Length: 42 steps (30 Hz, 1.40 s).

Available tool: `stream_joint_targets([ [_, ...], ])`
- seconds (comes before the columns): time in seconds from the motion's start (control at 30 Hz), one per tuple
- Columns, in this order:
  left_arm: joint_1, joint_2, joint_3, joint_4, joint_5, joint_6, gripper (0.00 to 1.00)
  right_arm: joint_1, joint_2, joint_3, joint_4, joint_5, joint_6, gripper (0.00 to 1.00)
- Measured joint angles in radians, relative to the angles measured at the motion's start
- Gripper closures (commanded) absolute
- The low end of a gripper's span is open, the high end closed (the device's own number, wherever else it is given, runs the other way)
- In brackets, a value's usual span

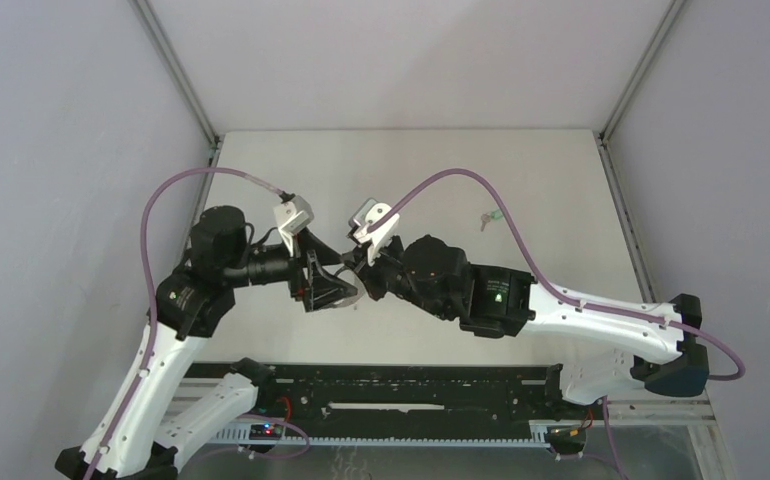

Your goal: Put the keys on the keyring

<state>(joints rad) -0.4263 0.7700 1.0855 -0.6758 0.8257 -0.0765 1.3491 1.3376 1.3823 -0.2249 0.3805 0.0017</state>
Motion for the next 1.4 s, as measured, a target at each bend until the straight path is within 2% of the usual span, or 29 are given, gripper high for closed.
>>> stream_joint_targets([
  [0.33, -0.001, 0.008, -0.018, -0.021, -0.047, 0.042, 0.52, 0.002, 0.000, 0.001, 0.006, -0.027, 0.032, 1.00],
  [0.67, -0.003, -0.002, -0.018, -0.019, -0.003, 0.071, 0.98, -0.006, -0.004, 0.001, 0.006, -0.085, 0.072, 1.00],
  [0.83, -0.004, -0.015, -0.018, -0.026, 0.047, 0.116, 1.00, -0.056, -0.031, 0.001, -0.019, -0.209, 0.128, 0.98],
  [1.03, -0.007, -0.034, -0.018, -0.023, 0.077, 0.153, 1.00, -0.107, -0.056, 0.001, -0.042, -0.399, 0.164, 0.78],
  [1.3, -0.007, -0.045, -0.018, -0.038, 0.055, 0.183, 1.00, -0.116, -0.121, 0.001, -0.049, -0.536, 0.158, 0.67],
  [1.4, -0.007, -0.054, -0.018, -0.037, 0.040, 0.182, 1.00, -0.122, -0.134, 0.001, -0.059, -0.544, 0.153, 0.57],
])
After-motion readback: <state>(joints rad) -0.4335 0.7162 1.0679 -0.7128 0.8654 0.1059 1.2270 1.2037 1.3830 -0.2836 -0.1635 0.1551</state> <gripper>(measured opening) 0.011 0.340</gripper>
